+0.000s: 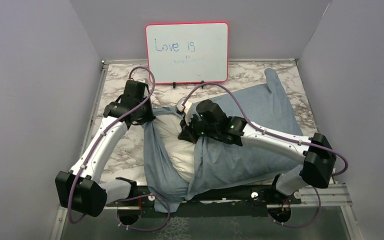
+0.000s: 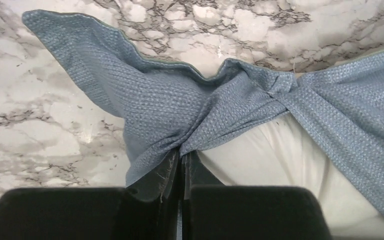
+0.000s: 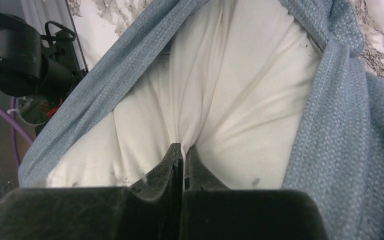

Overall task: Remove the pillowcase from the pillow
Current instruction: Remove the pillow from the pillowcase.

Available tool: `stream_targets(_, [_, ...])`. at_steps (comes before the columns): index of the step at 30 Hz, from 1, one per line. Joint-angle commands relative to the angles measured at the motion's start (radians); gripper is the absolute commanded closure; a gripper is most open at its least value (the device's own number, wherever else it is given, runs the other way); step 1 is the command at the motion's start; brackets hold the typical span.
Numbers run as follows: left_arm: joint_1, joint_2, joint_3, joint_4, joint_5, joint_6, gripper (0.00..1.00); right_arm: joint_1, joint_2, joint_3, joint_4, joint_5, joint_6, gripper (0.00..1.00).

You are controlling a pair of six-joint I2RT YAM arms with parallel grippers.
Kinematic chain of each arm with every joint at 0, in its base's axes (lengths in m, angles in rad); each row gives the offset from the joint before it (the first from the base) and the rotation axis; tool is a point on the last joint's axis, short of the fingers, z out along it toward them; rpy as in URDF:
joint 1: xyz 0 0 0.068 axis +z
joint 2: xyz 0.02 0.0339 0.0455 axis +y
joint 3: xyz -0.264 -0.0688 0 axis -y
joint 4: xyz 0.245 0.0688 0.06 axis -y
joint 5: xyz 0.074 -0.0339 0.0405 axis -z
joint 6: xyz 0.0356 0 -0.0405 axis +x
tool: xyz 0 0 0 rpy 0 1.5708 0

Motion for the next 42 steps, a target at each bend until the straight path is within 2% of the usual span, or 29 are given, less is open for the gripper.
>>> stream_targets(1, [0.125, 0.039, 0.072, 0.099, -0.210, 0.072, 0.99, 0.032, -0.065, -0.083, -0.213, -0.153, 0.008, 0.99])
stream_targets(4, [0.192, 0.066, 0.030, 0.121, -0.171, 0.068, 1.00, 0.032, -0.112, -0.114, -0.180, -0.156, 0.013, 0.99])
stream_targets(9, [0.337, 0.076, -0.058, 0.186, 0.022, 0.033, 1.00, 0.032, -0.139, -0.128, -0.169, -0.146, 0.014, 0.99])
stream_targets(15, [0.357, 0.055, -0.218, 0.285, 0.234, -0.022, 1.00, 0.032, -0.160, -0.144, -0.131, -0.149, 0.029, 0.99])
stream_targets(19, [0.385, 0.053, -0.298, 0.348, 0.278, -0.055, 1.00, 0.032, -0.198, -0.155, -0.103, -0.217, 0.019, 0.99])
stream_targets(24, [0.525, 0.136, -0.260, 0.380, 0.387, -0.087, 1.00, 0.032, -0.292, -0.232, -0.017, -0.262, 0.008, 0.99])
stream_targets(28, [0.533, 0.199, -0.180, 0.395, 0.494, -0.063, 1.00, 0.032, -0.304, -0.268, 0.020, -0.296, -0.005, 0.99])
stream_targets(32, [0.533, 0.195, -0.186, 0.384, 0.525, -0.038, 1.00, 0.032, -0.269, -0.237, 0.011, -0.204, 0.007, 0.99])
stream_targets(35, [0.529, 0.135, -0.300, 0.401, 0.584, -0.073, 1.00, 0.032, -0.255, -0.212, 0.035, -0.005, 0.087, 0.99])
stream_targets(36, [0.520, 0.105, -0.347, 0.413, 0.609, -0.084, 1.00, 0.032, -0.248, -0.194, 0.032, 0.055, 0.119, 0.98])
stream_targets(38, [0.494, 0.031, -0.427, 0.423, 0.621, -0.106, 1.00, 0.032, -0.220, -0.132, 0.005, 0.101, 0.160, 0.87])
stream_targets(42, [0.479, -0.111, -0.530, 0.426, 0.659, -0.148, 1.00, 0.032, -0.126, 0.015, -0.075, -0.021, 0.160, 0.65])
